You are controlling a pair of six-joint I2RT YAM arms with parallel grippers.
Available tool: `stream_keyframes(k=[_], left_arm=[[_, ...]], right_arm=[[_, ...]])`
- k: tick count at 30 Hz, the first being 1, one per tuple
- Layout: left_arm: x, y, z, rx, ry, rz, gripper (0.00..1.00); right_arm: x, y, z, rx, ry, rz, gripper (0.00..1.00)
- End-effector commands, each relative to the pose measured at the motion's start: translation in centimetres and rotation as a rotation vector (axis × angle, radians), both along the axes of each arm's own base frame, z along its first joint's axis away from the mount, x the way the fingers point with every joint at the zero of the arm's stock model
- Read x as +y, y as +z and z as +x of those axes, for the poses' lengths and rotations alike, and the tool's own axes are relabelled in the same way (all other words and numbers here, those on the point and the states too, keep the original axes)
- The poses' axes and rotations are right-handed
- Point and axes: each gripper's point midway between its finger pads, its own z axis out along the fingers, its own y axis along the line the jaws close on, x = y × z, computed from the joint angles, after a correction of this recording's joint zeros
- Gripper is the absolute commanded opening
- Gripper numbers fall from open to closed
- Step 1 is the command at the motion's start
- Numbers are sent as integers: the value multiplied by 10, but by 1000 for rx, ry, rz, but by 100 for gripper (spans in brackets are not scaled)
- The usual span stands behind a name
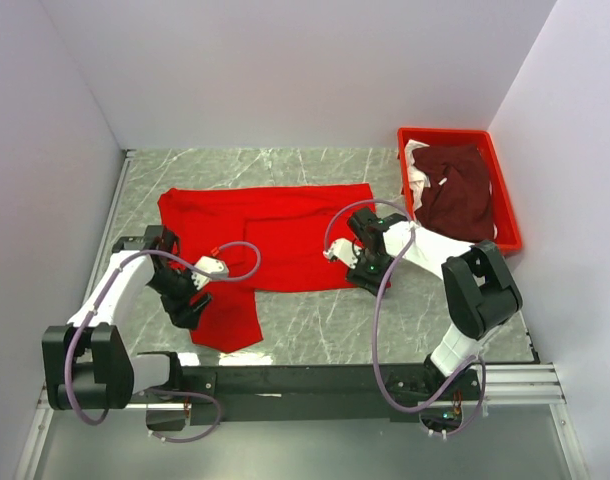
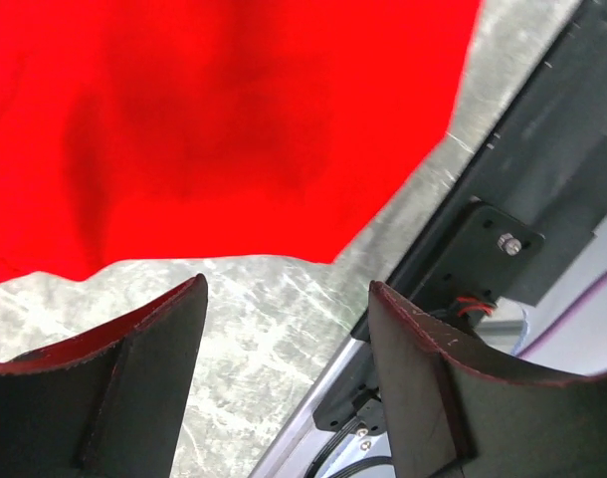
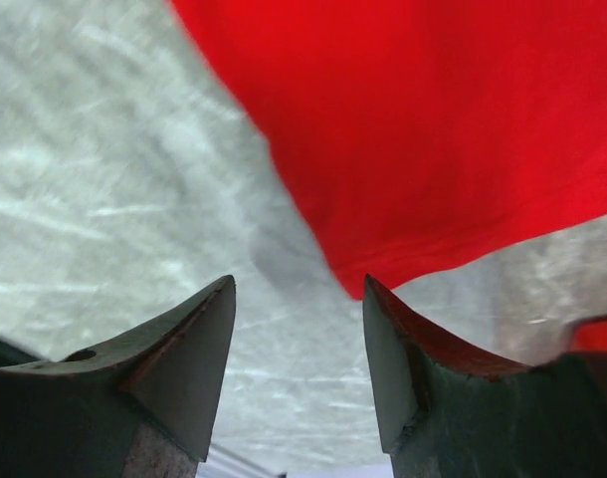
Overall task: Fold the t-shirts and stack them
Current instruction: Fold the tshirt
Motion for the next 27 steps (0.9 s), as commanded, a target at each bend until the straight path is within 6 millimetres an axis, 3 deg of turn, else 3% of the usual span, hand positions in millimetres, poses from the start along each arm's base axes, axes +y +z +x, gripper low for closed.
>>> stream_keyframes(k=[1,5,13,23,27], left_arm=[[2,-2,17,-45,35,19,71],[1,2,22,-47,52,16,70],[6,-6,9,-22,-41,71,70],[-10,-24,-8,-47,-225,159,73],[-20,-29,-15,3,-276,198,72]], right_arm=[[7,5,21,-108,-5,26,59],[1,-5,14,-95,18,2,52],[-11,-22,10,-97,33,-47,43],[-8,-24,21,-125,1,-53,3],[-5,-21,25,-122,-23,-47,0]])
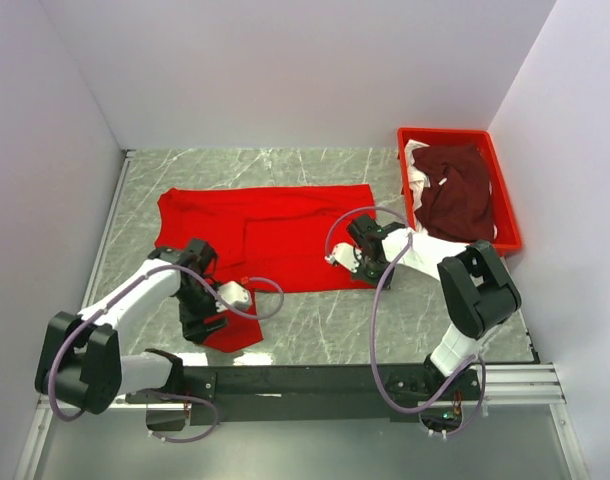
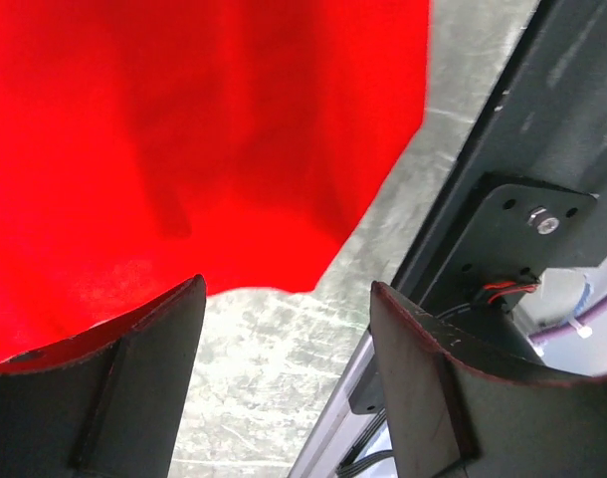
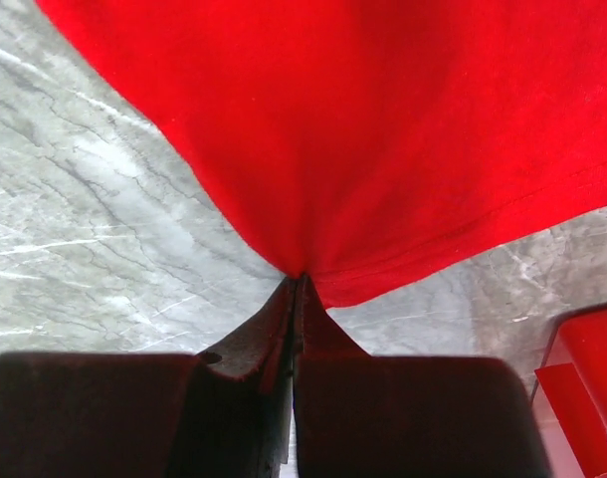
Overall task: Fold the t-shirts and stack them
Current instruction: Fold the tshirt
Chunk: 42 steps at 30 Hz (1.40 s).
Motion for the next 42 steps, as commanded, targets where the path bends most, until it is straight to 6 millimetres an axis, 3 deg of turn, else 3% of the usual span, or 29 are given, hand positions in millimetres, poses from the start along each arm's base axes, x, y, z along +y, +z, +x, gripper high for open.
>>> stream_keyframes(k=[1,9,16,23,31,38,40,42], left_arm=[[-7,-2,0,11,-21,43,72],[-22,-7,-5,-13,2,191,68],[-39,-12,-20,-38,-49,308,65],[-33,-17,-27,-17,-20,428,64],[-30,-19,-28,-1,9,475,53],[-28,-21,-28,8,47,528,54],[-29,-24,-8,-101,76,536,52],[-28,-26,-8,-96,65,545,50]], right_arm=[[5,-2,13,-23,-28,16,0],[7,4,26,-13,-85,39,0],[9,5,30,2,-88,36,0],[7,4,32,16,-86,36,0],[7,4,33,22,-90,34,0],[6,2,33,34,-92,28,0],[9,2,32,47,-92,45,0],[10,2,34,47,-91,47,0]])
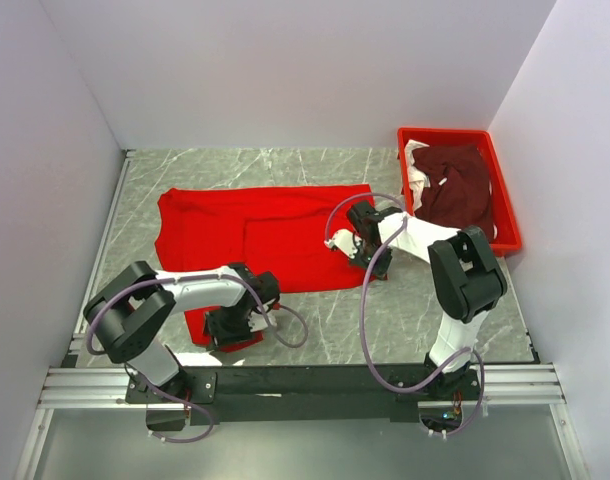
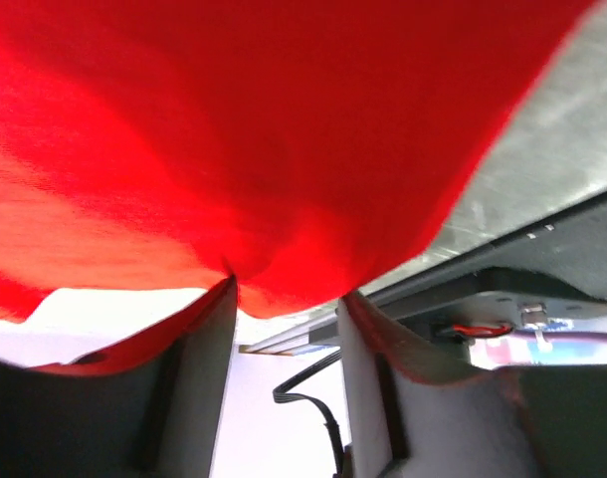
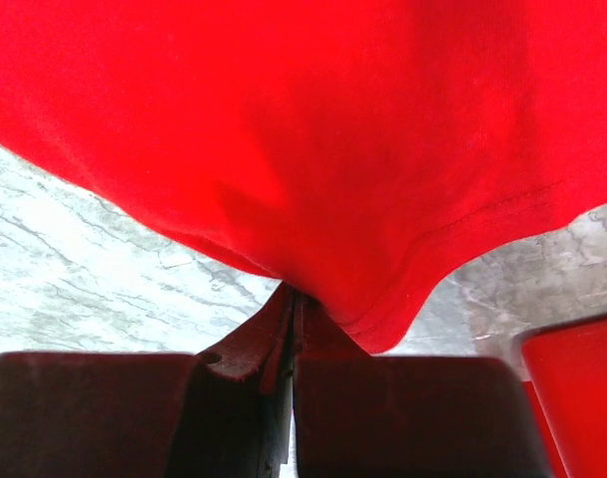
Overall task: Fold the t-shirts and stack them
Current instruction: Fold the tshirt
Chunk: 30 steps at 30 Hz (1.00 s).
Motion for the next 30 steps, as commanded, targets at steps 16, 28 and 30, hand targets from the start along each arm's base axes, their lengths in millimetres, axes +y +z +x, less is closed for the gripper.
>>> stream_keyframes(k=[16,28,30], left_arm=[[-11,41,15,-48,18,-90,1],[16,115,84,-182,71,-172,1],[23,131,110,-241,62,-189,1]], right_arm=[[0,16,-3,28,4,52,0],[-2,47,0,-14,13,96,0],[-1,54,11,-30,13,99,0]])
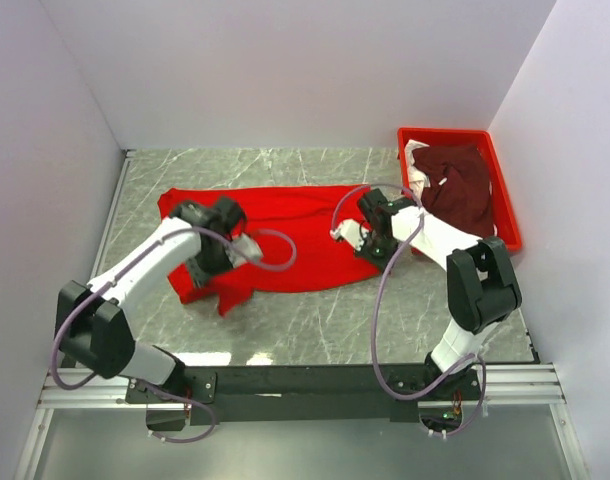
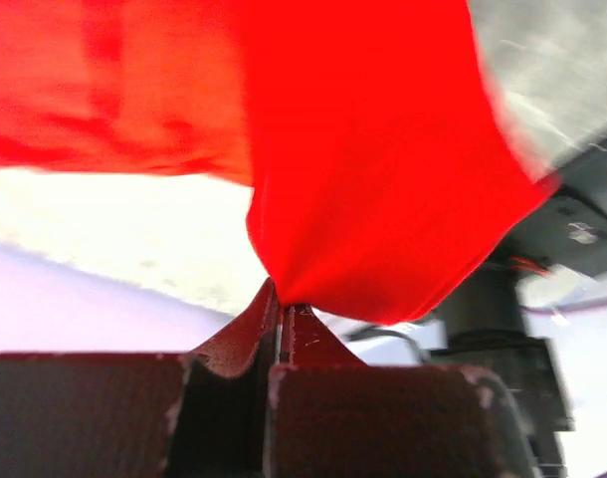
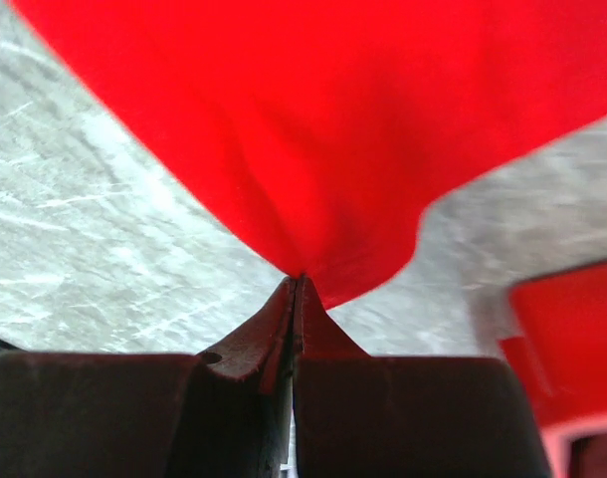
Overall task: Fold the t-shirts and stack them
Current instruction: Fold the tshirt
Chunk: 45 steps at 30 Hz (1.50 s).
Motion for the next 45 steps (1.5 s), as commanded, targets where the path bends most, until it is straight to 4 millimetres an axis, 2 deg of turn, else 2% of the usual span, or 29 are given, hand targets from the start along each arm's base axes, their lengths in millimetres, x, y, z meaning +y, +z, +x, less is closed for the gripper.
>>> stream_keyframes(k=[1,2,7,8,10,12,13,14,23,31,39,45], left_arm=[[15,26,37,-69,-75,27,1],[19,35,51,-104,-59,18,1],[34,42,94,-128,-74,37,1],[37,48,105,-154,-66,35,1],[38,47,121,-163,-90,44,1],[39,54,138,-192,-113,49,1],[39,50,147,-188,-119,54,1],[41,56,157,-212,-123,58,1],[36,50,211,-241,-232,87,1],[32,44,248,-275,-304,115,1],[40,38,265,-269,-300,135,1],[46,36,275,-272,-282,145,1]], right_arm=[[1,21,25,-50,3,22,0],[2,24,32,-58,-2,23,0],[1,31,55,-73,-11,15,0],[3,33,61,-76,-10,16,0],[3,34,68,-82,-8,10,0],[4,36,79,-90,-10,7,0],[4,36,83,-92,-12,6,0],[3,38,90,-95,-15,6,0],[-1,38,123,-106,-24,-1,0],[-9,33,140,-111,-41,-2,0],[-9,24,156,-120,-43,-6,0],[-4,24,176,-149,-51,-2,0]])
